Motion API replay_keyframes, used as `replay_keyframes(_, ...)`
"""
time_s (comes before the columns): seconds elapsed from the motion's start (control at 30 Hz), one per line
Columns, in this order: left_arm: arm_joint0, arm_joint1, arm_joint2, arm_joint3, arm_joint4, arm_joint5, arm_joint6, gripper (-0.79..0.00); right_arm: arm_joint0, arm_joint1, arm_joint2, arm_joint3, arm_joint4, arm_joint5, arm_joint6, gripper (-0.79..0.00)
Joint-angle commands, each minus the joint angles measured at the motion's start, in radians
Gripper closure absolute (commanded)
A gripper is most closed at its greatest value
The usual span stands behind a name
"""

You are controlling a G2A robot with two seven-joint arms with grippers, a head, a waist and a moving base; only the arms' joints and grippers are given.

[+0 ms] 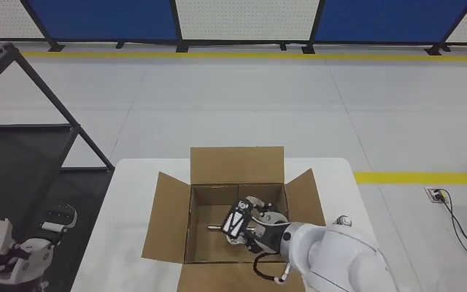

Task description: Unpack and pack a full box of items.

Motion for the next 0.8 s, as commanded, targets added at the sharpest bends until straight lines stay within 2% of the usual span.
replay_keyframes(0.0, 0.0, 0.0, 0.0, 0.0, 0.0, 0.0, 0.0, -0.785, -0.074, 0.014, 0.087, -0.116, -0.006, -0.018, -0.015, -0.597)
replay_keyframes(0.07, 0.0, 0.0, 0.0, 0.0, 0.0, 0.0, 0.0, -0.785, -0.129, 0.025, 0.17, -0.157, -0.017, -0.032, -0.055, -0.597)
replay_keyframes(0.1, 0.0, 0.0, 0.0, 0.0, 0.0, 0.0, 0.0, -0.785, -0.147, 0.029, 0.21, -0.157, -0.024, -0.042, -0.085, -0.631)
replay_keyframes(0.17, 0.0, 0.0, 0.0, 0.0, 0.0, 0.0, 0.0, -0.785, -0.184, 0.037, 0.292, -0.157, -0.026, -0.059, -0.133, -0.785)
replay_keyframes(0.33, 0.0, 0.0, 0.0, 0.0, 0.0, 0.0, 0.0, -0.785, -0.318, 0.055, 0.547, -0.157, 0.046, -0.105, -0.249, -0.785)
replay_keyframes(0.57, 0.0, 0.0, 0.0, 0.0, 0.0, 0.0, 0.0, -0.785, -0.592, 0.063, 0.884, -0.157, 0.179, -0.162, -0.387, -0.785)
replay_keyframes(0.67, 0.0, 0.0, 0.0, 0.0, 0.0, 0.0, 0.0, -0.785, -0.702, 0.06, 0.961, -0.157, 0.21, -0.142, -0.401, -0.785)
replay_keyframes(0.77, 0.0, 0.0, 0.0, 0.0, 0.0, 0.0, 0.0, -0.785, -0.768, 0.059, 0.966, -0.13, 0.209, -0.12, -0.386, -0.785)
